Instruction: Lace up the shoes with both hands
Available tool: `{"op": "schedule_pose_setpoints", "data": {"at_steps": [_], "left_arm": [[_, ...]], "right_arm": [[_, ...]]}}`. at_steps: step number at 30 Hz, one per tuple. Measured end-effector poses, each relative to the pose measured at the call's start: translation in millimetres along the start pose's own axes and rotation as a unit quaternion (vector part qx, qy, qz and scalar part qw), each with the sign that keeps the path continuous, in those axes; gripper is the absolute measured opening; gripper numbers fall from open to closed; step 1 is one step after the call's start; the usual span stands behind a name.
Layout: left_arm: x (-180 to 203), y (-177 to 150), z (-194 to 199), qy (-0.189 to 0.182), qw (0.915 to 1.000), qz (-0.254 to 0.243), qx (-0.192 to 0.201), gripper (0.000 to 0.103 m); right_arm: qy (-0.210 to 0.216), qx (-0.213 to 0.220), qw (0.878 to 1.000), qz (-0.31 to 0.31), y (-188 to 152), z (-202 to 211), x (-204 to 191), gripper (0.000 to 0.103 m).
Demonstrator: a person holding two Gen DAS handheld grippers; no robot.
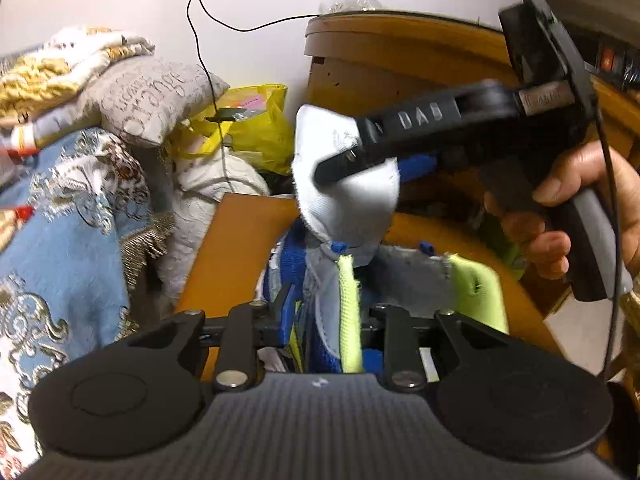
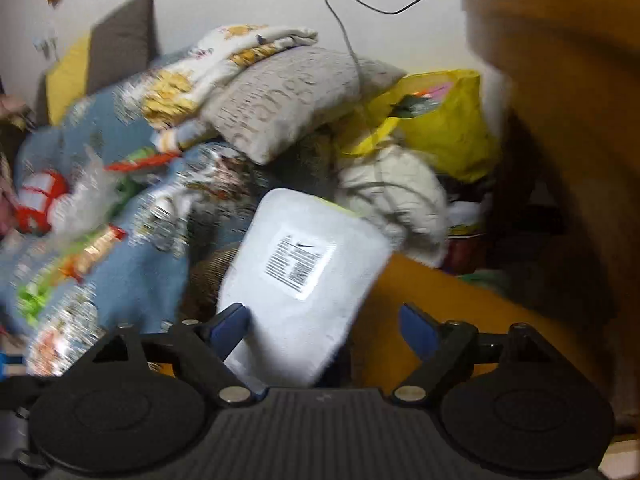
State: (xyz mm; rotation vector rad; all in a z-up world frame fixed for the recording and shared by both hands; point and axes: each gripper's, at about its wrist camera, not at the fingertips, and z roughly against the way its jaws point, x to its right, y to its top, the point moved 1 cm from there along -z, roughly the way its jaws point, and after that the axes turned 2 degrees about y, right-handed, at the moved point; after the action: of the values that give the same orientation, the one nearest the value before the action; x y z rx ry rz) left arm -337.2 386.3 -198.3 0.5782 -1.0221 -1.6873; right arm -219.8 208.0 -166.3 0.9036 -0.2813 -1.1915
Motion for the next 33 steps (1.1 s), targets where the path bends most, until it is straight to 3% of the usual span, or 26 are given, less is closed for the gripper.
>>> {"op": "schedule_pose_setpoints", "data": {"at_steps": [5,7,8,10,12,14,18,22,28,33], "left_arm": [[4.0,-0.8,0.3,0.015,0.9999,-0.009,-0.001,0.027],[3.9,-1.1,0.1,0.018,0.9998,-0.008,-0.002,0.027],[4.2,-1.2,-0.4,0.020,0.9997,-0.009,-0.003,0.027],[6.2,-1.2,-2.5,0.029,0.9995,-0.015,-0.005,0.027],[8.2,-1.7,-5.9,0.038,0.9990,-0.021,-0.008,0.026],[8.8,-2.1,-9.3,0.046,0.9987,-0.021,-0.011,0.025],[7.9,-2.3,-9.6,0.050,0.9985,-0.019,-0.011,0.023],[-0.6,-3.8,-6.1,0.035,0.9993,-0.006,-0.010,0.022],[-14.0,-3.5,-5.8,-0.001,0.9993,0.035,-0.013,0.022],[-34.8,-3.3,-9.9,-0.051,0.9915,0.117,-0.025,0.024]], "right_arm": [[0.061,0.040,0.995,-0.061,-2.3,-13.9,17.5,0.080],[0.089,0.057,0.990,-0.088,-5.3,-17.4,28.8,0.069],[0.110,0.065,0.987,-0.095,-7.5,-18.0,33.4,0.055],[0.134,0.076,0.984,-0.093,-9.7,-16.0,37.8,0.047],[0.142,0.086,0.983,-0.082,-7.4,-9.2,36.6,0.032],[0.151,0.097,0.982,-0.064,-6.5,-1.2,31.4,0.027],[0.156,0.109,0.982,-0.010,-9.1,18.6,13.0,0.018],[0.153,0.116,0.980,0.048,-18.4,35.0,-11.9,0.016],[0.124,0.084,0.983,0.108,-31.7,49.7,-39.9,0.016],[0.078,0.047,0.983,0.162,-35.5,57.7,-59.2,0.016]]}}
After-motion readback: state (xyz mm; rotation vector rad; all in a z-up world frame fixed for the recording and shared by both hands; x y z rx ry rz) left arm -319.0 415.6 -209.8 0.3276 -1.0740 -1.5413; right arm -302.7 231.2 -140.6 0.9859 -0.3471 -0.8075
